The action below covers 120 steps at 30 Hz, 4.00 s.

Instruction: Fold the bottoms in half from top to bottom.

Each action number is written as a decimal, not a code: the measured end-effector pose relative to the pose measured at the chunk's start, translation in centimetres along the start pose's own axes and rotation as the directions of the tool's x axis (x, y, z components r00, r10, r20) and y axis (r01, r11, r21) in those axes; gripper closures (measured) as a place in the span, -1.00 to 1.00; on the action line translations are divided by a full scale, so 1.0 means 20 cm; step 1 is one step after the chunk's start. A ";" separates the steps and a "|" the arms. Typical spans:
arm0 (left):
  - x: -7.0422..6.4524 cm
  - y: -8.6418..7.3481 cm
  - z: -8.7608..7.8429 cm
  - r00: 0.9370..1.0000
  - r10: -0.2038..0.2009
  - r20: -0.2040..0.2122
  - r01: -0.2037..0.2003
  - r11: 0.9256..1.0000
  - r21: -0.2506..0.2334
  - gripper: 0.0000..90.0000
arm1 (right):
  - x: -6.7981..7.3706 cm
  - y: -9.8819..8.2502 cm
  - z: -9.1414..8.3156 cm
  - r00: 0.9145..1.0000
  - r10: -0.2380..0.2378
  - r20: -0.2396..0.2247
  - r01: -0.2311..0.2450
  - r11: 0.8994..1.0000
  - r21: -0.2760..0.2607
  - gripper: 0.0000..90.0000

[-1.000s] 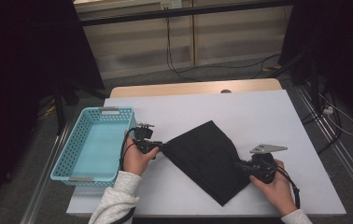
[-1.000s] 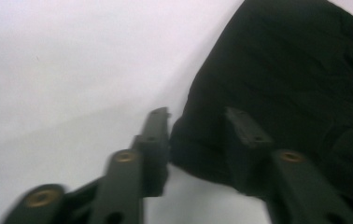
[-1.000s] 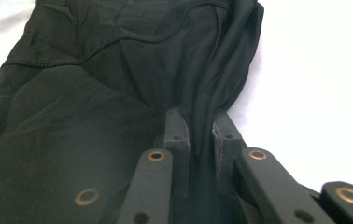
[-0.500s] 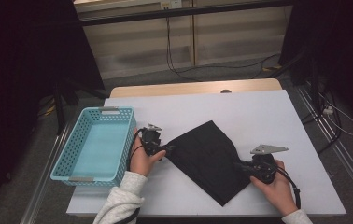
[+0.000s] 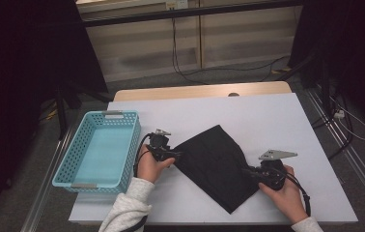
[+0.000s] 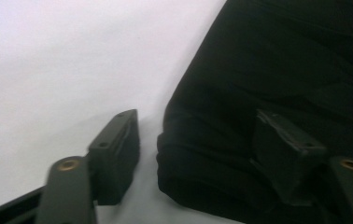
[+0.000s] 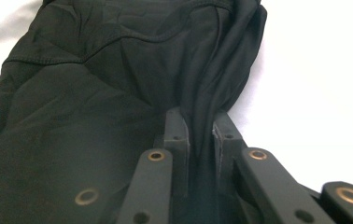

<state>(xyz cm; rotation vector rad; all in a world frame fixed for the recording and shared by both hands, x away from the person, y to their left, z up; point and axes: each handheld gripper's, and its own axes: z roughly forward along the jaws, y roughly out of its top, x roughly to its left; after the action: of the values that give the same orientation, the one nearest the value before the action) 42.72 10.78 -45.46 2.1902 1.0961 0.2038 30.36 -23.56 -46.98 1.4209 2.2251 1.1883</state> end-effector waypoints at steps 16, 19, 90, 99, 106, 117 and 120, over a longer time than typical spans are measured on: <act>-0.05 0.03 0.01 0.999 0.046 0.009 -0.046 0.999 0.026 0.17 | 0.00 0.00 0.00 1.000 -0.012 0.001 0.012 1.000 0.003 0.78; -0.05 0.03 0.01 0.999 0.047 0.013 -0.047 0.998 0.037 0.24 | 0.00 0.00 0.00 1.000 -0.013 0.002 0.013 1.000 0.003 0.78; 0.04 0.60 -0.33 0.993 0.099 0.060 -0.115 0.880 0.460 0.94 | 0.14 0.12 -0.06 1.000 -0.030 -0.009 0.029 0.992 -0.125 0.84; 0.07 0.61 -0.39 0.993 0.087 0.076 -0.113 0.872 0.475 0.94 | 0.18 0.16 -0.06 0.999 -0.044 -0.007 0.042 0.987 -0.156 0.84; 0.10 0.62 -0.47 0.994 0.095 0.062 -0.113 0.874 0.472 0.94 | 0.21 0.18 -0.06 0.998 -0.059 -0.014 0.056 0.982 -0.182 0.84; 0.13 0.64 -0.54 0.993 0.100 0.055 -0.114 0.865 0.488 0.94 | 0.26 0.22 -0.04 0.997 -0.068 -0.029 0.061 0.976 -0.207 0.84; 0.13 0.65 -0.55 0.994 0.101 0.051 -0.112 0.859 0.499 0.94 | 0.27 0.23 -0.04 0.997 -0.074 -0.031 0.066 0.975 -0.211 0.84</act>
<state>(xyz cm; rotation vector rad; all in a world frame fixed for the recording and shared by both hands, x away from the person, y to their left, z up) 48.31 12.83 -29.28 2.7122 1.1054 -0.0730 30.22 -18.55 -41.89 1.2378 2.0829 1.3908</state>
